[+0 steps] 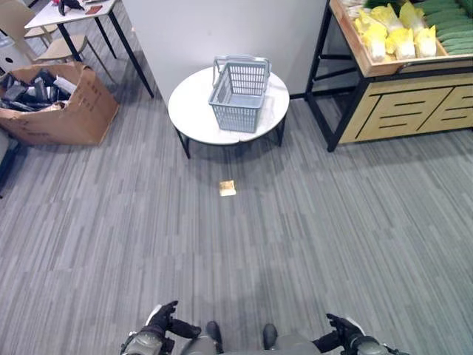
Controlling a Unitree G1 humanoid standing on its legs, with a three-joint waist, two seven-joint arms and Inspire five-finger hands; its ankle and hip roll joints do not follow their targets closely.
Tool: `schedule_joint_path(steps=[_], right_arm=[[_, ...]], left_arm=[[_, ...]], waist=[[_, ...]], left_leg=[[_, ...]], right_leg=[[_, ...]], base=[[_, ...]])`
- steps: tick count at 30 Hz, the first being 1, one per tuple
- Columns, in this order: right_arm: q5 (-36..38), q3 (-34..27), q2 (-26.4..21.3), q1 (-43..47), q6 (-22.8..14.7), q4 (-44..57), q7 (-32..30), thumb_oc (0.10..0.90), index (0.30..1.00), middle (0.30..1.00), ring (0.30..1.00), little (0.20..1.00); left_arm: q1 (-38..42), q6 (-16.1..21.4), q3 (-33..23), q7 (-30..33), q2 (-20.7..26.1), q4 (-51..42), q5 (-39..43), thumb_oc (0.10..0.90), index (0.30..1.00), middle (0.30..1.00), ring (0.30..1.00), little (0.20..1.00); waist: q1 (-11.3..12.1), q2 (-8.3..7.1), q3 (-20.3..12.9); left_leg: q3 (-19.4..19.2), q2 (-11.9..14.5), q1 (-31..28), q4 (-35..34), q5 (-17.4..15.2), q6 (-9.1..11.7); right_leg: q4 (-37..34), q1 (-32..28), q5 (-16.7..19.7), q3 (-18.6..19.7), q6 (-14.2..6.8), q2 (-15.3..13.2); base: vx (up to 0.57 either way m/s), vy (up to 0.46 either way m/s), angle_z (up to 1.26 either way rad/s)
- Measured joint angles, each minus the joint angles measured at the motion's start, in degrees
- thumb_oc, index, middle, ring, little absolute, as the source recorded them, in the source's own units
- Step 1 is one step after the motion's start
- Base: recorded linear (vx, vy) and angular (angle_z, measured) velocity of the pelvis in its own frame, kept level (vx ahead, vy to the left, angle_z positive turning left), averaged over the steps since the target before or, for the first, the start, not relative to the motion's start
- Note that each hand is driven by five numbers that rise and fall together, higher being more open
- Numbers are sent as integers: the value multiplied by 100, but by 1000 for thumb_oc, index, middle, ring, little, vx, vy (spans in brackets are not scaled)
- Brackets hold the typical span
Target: Get the vegetables into the basket
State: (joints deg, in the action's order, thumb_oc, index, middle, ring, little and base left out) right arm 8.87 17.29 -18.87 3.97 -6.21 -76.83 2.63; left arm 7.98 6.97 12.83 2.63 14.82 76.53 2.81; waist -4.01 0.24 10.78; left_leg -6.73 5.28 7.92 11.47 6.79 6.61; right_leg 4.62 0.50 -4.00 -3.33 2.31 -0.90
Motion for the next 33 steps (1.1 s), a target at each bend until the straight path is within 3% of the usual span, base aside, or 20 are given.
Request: schedule_joint_path(steps=[1, 3, 5, 7, 9, 12, 13, 15, 17, 18, 19, 22, 26, 28, 29, 30, 32, 33], right_arm=[[-1, 5, -29, -6, 3, -49, -32, 900, 1000, 1000, 1000, 1000], [-1, 5, -49, -10, 46, -105, -54, 900, 1000, 1000, 1000, 1000], [-4, -11, -93, 9, 45, -100, -63, 900, 1000, 1000, 1000, 1000], [-9, -24, -152, 40, 50, -105, -62, 900, 1000, 1000, 1000, 1000], [-22, -70, -157, 42, 49, -121, -46, 900, 1000, 1000, 1000, 1000], [-27, -80, -172, -12, 7, -60, -47, 900, 1000, 1000, 1000, 1000], [-62, -61, -158, -2, 11, -102, -69, 900, 1000, 1000, 1000, 1000], [-152, -75, -13, -45, 1, -88, -3, 900, 1000, 1000, 1000, 1000], [-176, -113, -5, -76, 7, -68, -7, 900, 1000, 1000, 1000, 1000], [-177, -107, -3, -60, -9, -29, -10, 900, 1000, 1000, 1000, 1000], [-195, -100, 4, -50, -11, -18, 2, 900, 1000, 1000, 1000, 1000], [-246, -1, 11, 205, -6, -1, 2, 900, 1000, 1000, 1000, 1000], [-244, 80, 35, 286, 52, 90, -10, 900, 1000, 1000, 1000, 1000], [-240, 80, 7, 332, 48, 121, -20, 900, 1000, 1000, 1000, 1000], [-232, 79, -31, 326, 39, 163, -23, 900, 1000, 1000, 1000, 1000], [-232, 88, -44, 329, 32, 202, -26, 900, 1000, 1000, 1000, 1000], [-228, 110, 27, 357, 29, 239, -16, 900, 1000, 1000, 1000, 1000], [-222, 109, 106, 291, 68, 255, -11, 900, 1000, 1000, 1000, 1000]], left_arm=[[44, 22, -2, -5, -3, -4, 66, 900, 1000, 1000, 1000, 1000], [56, 32, -2, 7, 0, 3, 65, 900, 1000, 1000, 1000, 1000], [68, 34, 18, 14, 0, 29, 62, 900, 1000, 1000, 1000, 1000], [90, 45, 3, 13, -8, 30, 89, 900, 1000, 1000, 1000, 1000], [61, 87, -6, -3, -37, 6, 177, 900, 1000, 1000, 1000, 1000], [2, 84, 72, -8, -128, 39, 153, 900, 1000, 1000, 1000, 1000], [-25, 59, 113, -16, -205, 129, 145, 900, 1000, 1000, 1000, 1000], [-22, -22, 126, -9, -156, 170, 136, 900, 1000, 1000, 1000, 1000], [-43, -39, 352, -11, -131, 168, 29, 900, 1000, 1000, 1000, 1000], [-45, -22, 356, -9, -75, 163, -19, 900, 1000, 1000, 1000, 1000], [-19, -23, 437, -5, -18, 137, -67, 900, 1000, 1000, 1000, 1000], [-38, -31, 679, -15, 111, 137, -78, 900, 1000, 1000, 1000, 1000], [-11, -31, 720, -44, 184, 122, -84, 900, 1000, 1000, 1000, 1000], [-10, -48, 736, -52, 198, 133, -85, 900, 1000, 1000, 1000, 1000], [6, -70, 750, -52, 205, 133, -113, 900, 1000, 1000, 1000, 1000], [-9, -87, 777, -52, 214, 143, -168, 900, 1000, 1000, 1000, 1000], [24, -98, 771, -49, 209, 168, -198, 900, 1000, 1000, 1000, 1000], [66, -92, 768, -54, 179, 144, -207, 900, 1000, 1000, 1000, 1000]], waist=[[-7, -56, 90], [0, -50, 111], [4, 7, 121], [68, 110, 176], [166, 149, 189], [105, 257, 106], [54, 313, -2], [-30, 84, -94], [-8, 15, -141], [-5, -2, -174], [-15, -71, -204], [148, -194, -244], [127, -317, -262], [117, -305, -233], [61, -249, -177], [22, -234, -165], [-28, -237, -110], [-81, -267, -26]], left_leg=[[204, 6, 160, 85, -95, 32], [204, 175, 153, -104, -83, 49], [208, 371, 157, -741, -42, 63], [191, 529, 229, -1339, 55, 104], [138, 593, 184, -1454, 125, 30], [55, 565, -44, -1448, 266, -73], [-170, 450, -284, -1584, 325, 48], [-374, 61, -368, -1652, 187, -269], [-531, -235, -559, -1648, -16, -524], [-512, -284, -569, -1643, -52, -571], [-545, -349, -553, -1628, -112, -649], [-933, -454, -518, -1624, -235, -727], [-1095, -636, -509, -1645, -326, -853], [-1155, -642, -616, -1651, -395, -933], [-1146, -630, -771, -1683, -502, -1044], [-1150, -618, -831, -1689, -585, -1062], [-1151, -598, -818, -1690, -610, -1075], [-1106, -621, -902, -1688, -647, -1032]], right_leg=[[-38, -35, 12, -54, 29, -9], [-79, -75, 26, -83, 60, 2], [-222, -116, -13, -13, 121, -5], [-327, -158, 66, 84, -42, -8], [-413, -313, 84, 301, -155, -49], [-549, -619, -27, 481, -364, -116], [-493, -653, -187, 681, -595, -269], [-154, -461, -238, 667, -671, -658], [515, -238, -306, 720, -877, -947], [824, -27, -509, 762, -1005, -998], [828, 80, -324, 819, -1056, -1007], [1339, 549, -259, 1021, -1307, -1080], [1733, 872, -208, 1016, -1315, -1231], [2315, 1166, -63, 855, -1342, -1255], [2967, 1468, -48, 701, -1307, -1268], [2969, 1590, -119, 609, -1217, -1232], [1895, 1940, -137, 560, -1193, -929], [1124, 2090, 207, 450, -1125, -805]], base=[[141, 75, 20], [188, 140, 11], [213, 171, -1], [253, 201, -21], [260, 239, -60], [187, 224, -56], [164, 221, -55], [157, 253, -37], [85, 190, -23], [134, 338, -9], [144, 390, -3], [53, 214, -54], [65, 210, -23], [115, 137, -27], [128, 97, -20], [149, 62, -19], [221, -6, 7], [248, -45, 28]])
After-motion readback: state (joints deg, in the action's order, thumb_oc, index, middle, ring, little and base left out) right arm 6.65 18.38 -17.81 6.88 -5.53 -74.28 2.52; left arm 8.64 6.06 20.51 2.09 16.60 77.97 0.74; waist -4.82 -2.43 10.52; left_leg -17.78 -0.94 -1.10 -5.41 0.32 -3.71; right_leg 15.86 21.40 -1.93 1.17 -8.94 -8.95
